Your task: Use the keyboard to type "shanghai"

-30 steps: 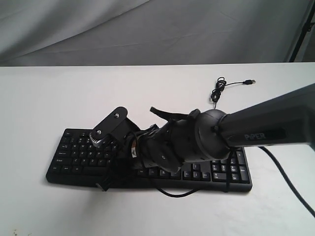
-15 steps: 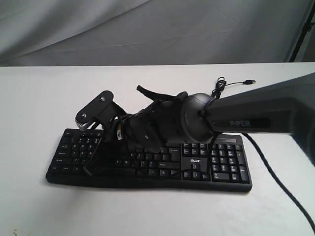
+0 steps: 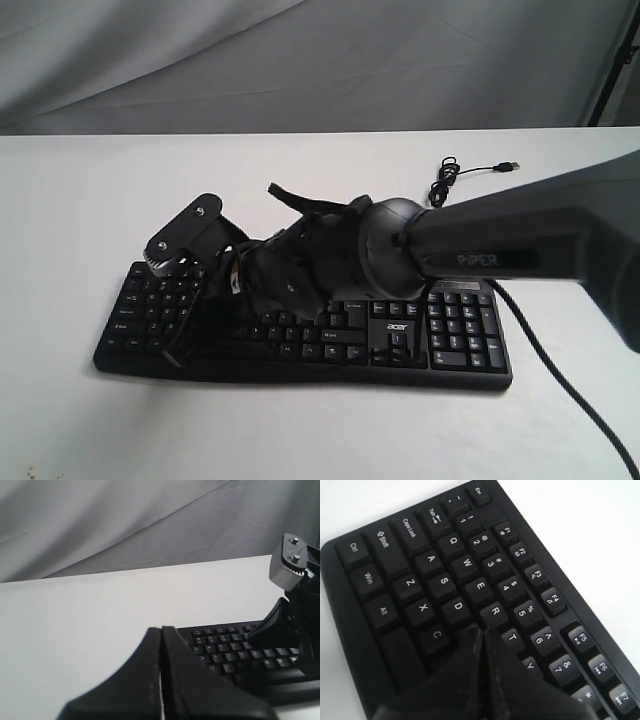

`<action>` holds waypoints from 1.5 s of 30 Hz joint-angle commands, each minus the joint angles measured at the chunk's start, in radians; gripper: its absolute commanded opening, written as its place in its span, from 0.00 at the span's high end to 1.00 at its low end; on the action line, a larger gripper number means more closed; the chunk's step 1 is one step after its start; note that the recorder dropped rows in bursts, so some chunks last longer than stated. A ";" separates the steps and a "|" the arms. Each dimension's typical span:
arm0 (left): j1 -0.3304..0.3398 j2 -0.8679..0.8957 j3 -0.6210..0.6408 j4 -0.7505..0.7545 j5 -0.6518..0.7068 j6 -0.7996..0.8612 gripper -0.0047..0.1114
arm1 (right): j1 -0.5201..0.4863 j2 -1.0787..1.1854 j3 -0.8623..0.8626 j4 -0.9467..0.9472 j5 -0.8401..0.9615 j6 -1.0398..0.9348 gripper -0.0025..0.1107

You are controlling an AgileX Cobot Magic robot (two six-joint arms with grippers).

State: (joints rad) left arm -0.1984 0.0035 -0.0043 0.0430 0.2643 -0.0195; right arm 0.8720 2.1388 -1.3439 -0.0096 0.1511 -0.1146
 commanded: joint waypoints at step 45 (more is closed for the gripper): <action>-0.004 -0.003 0.004 0.001 -0.005 -0.003 0.96 | -0.035 -0.072 0.116 -0.006 -0.065 -0.009 0.98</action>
State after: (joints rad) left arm -0.1984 0.0035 -0.0043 0.0430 0.2643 -0.0195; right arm 0.8374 2.0756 -1.2303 -0.0116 0.0993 -0.1164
